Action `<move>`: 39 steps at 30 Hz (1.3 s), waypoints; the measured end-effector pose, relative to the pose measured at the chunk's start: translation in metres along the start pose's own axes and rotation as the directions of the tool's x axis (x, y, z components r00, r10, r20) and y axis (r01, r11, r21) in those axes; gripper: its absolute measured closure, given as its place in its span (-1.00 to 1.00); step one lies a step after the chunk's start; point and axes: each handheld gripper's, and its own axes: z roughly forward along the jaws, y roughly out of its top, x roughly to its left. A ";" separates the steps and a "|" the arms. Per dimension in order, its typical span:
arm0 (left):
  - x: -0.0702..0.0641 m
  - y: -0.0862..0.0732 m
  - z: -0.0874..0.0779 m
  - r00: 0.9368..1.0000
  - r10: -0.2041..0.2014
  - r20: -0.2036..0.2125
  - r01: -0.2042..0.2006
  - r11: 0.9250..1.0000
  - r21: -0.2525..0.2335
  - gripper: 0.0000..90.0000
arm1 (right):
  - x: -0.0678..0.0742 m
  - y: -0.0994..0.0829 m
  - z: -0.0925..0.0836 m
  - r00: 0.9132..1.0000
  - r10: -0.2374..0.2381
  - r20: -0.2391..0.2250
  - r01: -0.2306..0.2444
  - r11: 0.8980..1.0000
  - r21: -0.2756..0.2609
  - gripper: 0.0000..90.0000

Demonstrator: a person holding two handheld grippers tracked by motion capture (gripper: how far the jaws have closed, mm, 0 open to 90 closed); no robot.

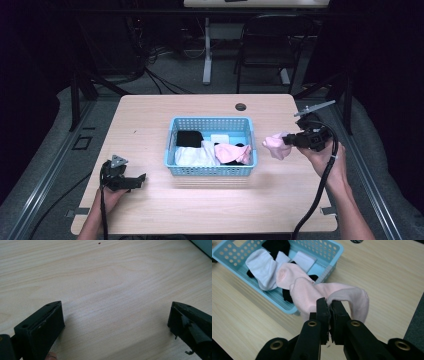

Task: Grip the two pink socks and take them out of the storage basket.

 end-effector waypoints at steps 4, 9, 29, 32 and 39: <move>0.000 0.000 0.000 1.000 0.001 0.000 -0.001 1.000 0.000 -0.99 | -0.006 -0.007 0.006 1.000 0.008 0.016 -0.008 0.999 0.031 0.92; 0.000 0.000 0.000 1.000 0.000 0.000 0.000 1.000 0.000 -0.99 | -0.015 -0.015 0.010 0.999 0.039 0.016 -0.039 0.999 0.037 0.92; 0.000 0.000 0.000 1.000 0.000 0.001 0.000 1.000 0.000 -0.99 | -0.047 -0.049 0.078 0.988 0.148 0.033 -0.152 0.969 0.193 0.90; 0.000 0.000 0.000 1.000 -0.001 0.001 0.001 1.000 0.000 -0.99 | -0.047 -0.052 0.082 0.986 0.163 0.039 -0.167 0.966 0.197 0.74; 0.000 0.000 0.000 1.000 0.001 0.005 -0.001 1.000 0.003 -0.99 | -0.049 -0.053 0.068 0.983 0.181 0.022 -0.182 0.975 0.128 -0.02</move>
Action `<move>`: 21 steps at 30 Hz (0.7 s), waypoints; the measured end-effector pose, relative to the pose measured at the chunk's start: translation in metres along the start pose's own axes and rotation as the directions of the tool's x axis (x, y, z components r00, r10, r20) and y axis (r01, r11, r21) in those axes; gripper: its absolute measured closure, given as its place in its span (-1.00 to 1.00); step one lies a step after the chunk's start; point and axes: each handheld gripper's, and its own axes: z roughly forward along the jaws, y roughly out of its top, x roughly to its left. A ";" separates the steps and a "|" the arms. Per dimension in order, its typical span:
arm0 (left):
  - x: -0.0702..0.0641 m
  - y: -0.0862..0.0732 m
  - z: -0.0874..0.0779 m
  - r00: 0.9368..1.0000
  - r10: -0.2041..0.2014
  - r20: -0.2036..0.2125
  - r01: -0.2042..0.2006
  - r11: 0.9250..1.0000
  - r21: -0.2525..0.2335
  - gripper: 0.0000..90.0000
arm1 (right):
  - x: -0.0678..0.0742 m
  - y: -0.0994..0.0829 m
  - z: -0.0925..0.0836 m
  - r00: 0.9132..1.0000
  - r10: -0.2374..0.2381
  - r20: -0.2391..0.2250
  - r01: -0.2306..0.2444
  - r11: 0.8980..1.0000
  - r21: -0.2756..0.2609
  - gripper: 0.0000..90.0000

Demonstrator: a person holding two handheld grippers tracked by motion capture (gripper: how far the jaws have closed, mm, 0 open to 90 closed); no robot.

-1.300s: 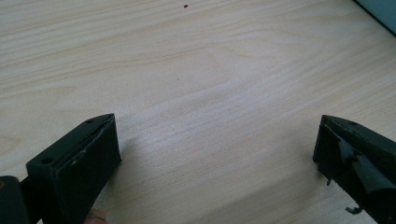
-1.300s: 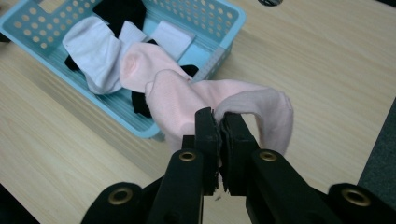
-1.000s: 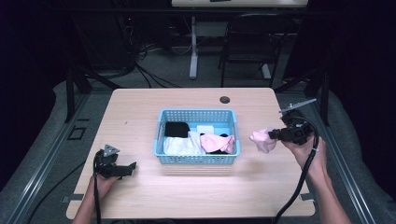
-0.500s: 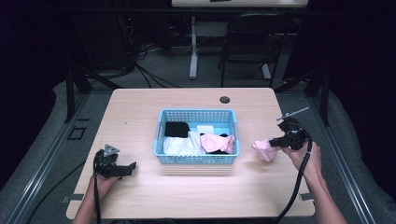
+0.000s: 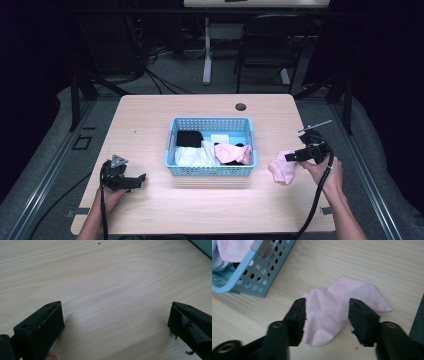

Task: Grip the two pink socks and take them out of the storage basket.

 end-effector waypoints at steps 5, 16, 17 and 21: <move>0.000 0.000 0.000 1.000 -0.001 -0.002 0.001 1.000 -0.003 -0.99 | 0.008 0.003 -0.012 0.999 -0.033 -0.006 0.033 0.999 -0.029 -0.68; 0.000 0.000 0.000 1.000 -0.002 -0.004 0.002 1.000 -0.003 -0.99 | 0.024 0.011 -0.028 0.996 -0.085 -0.013 0.084 0.994 -0.065 -1.00; 0.000 0.000 0.000 1.000 -0.002 -0.004 0.002 1.000 -0.003 -0.99 | 0.025 0.011 -0.029 0.996 -0.088 -0.008 0.087 0.993 -0.079 -1.00; -0.001 0.000 0.000 1.000 -0.002 -0.005 0.002 1.000 -0.003 -0.99 | 0.027 0.012 -0.033 0.995 -0.096 -0.016 0.094 0.992 -0.082 -1.00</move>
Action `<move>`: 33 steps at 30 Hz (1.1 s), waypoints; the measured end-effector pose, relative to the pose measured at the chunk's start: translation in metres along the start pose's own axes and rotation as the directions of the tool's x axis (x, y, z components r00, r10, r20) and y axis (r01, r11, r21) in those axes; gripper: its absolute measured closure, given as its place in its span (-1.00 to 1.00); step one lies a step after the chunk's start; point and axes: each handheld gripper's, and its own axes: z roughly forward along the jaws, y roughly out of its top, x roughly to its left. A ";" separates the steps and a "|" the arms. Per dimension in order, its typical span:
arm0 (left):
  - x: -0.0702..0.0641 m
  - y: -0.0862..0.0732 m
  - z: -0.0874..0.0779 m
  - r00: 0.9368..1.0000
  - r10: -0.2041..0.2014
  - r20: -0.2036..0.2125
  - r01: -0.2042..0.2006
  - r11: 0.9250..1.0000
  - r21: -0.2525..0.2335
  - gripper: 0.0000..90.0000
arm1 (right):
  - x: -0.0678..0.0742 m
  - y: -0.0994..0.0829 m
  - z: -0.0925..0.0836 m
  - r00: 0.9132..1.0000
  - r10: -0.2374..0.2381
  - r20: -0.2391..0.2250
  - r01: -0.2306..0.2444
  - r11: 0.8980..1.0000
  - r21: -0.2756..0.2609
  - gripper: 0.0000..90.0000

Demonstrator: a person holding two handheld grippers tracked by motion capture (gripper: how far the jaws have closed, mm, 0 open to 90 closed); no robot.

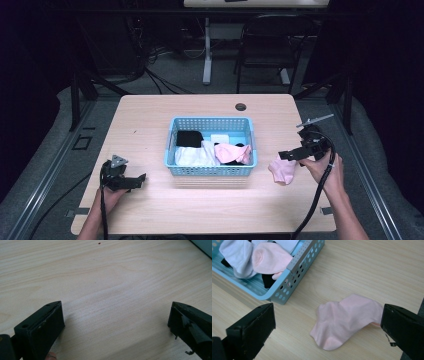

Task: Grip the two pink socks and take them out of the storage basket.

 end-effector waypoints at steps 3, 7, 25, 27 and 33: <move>0.000 0.000 0.000 1.000 0.001 0.000 -0.001 1.000 0.001 -0.99 | 0.004 0.003 -0.003 1.000 -0.012 0.008 0.012 1.000 0.013 -1.00; 0.000 0.000 0.000 1.000 0.000 0.000 0.000 1.000 0.000 -0.99 | 0.008 0.006 -0.004 1.000 -0.024 0.004 0.024 1.000 0.019 -1.00; 0.000 0.000 0.000 1.000 0.004 0.000 -0.004 1.000 0.003 -0.99 | 0.085 0.074 0.001 0.972 -0.229 -0.048 0.231 0.972 0.052 -1.00; 0.000 0.000 0.000 1.000 0.003 0.000 -0.003 1.000 0.003 -0.99 | 0.098 0.082 0.011 0.966 -0.248 -0.067 0.252 0.966 0.056 -1.00; 0.000 0.000 0.000 1.000 0.004 0.001 -0.004 1.000 0.002 -0.99 | 0.118 0.097 0.041 0.952 -0.281 -0.122 0.293 0.952 0.094 -1.00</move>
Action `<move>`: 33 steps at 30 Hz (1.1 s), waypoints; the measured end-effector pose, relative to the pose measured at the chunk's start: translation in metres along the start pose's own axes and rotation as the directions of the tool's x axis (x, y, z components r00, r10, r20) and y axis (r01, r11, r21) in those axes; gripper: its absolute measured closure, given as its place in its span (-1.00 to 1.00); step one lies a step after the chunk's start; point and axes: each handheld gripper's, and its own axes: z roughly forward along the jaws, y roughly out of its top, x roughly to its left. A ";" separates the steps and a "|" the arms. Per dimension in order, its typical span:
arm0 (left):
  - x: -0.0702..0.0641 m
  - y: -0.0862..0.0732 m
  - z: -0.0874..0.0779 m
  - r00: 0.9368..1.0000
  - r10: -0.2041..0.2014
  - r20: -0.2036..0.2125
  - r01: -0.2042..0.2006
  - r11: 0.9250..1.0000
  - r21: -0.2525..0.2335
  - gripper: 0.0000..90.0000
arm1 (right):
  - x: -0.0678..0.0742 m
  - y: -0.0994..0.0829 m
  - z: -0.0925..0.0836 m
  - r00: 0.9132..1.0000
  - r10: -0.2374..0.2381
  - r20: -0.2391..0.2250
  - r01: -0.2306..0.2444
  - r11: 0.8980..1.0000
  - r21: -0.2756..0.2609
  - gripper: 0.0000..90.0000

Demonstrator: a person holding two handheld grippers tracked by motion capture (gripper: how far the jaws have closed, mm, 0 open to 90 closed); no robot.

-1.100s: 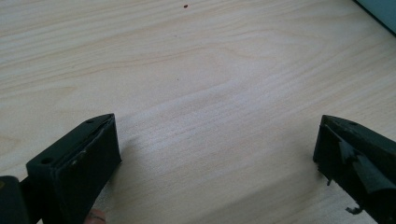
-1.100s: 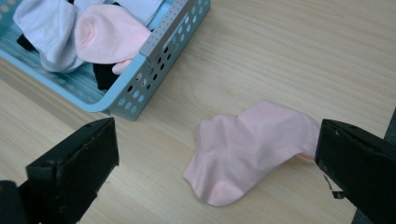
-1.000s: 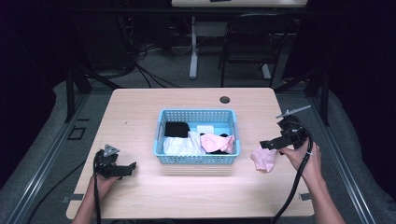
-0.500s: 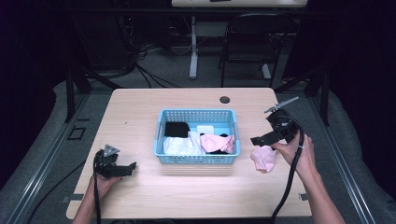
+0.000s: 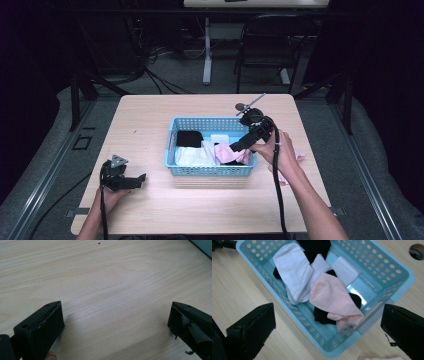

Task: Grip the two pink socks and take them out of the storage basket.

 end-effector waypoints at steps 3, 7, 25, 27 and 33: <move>0.000 0.000 0.000 1.000 0.000 0.000 0.000 1.000 0.000 -0.99 | 0.001 0.005 0.017 1.000 -0.002 -0.016 0.003 1.000 0.029 -1.00; 0.000 0.000 0.000 1.000 0.000 0.000 0.000 1.000 0.000 -0.99 | 0.001 0.008 0.038 0.999 0.006 -0.044 -0.003 0.998 0.062 -0.98; 0.000 0.000 0.000 1.000 -0.001 0.000 0.001 1.000 0.000 -0.99 | -0.010 0.004 0.098 0.996 0.076 -0.043 -0.066 0.976 0.206 -0.68; 0.000 0.000 0.000 1.000 -0.001 0.000 0.001 1.000 0.000 -0.99 | -0.010 0.004 0.101 0.997 0.068 -0.036 -0.058 0.971 0.231 -0.66; 0.000 0.000 0.000 1.000 -0.001 0.000 0.001 1.000 0.000 -0.99 | -0.013 0.004 0.114 0.996 0.085 -0.012 -0.079 0.962 0.261 -0.44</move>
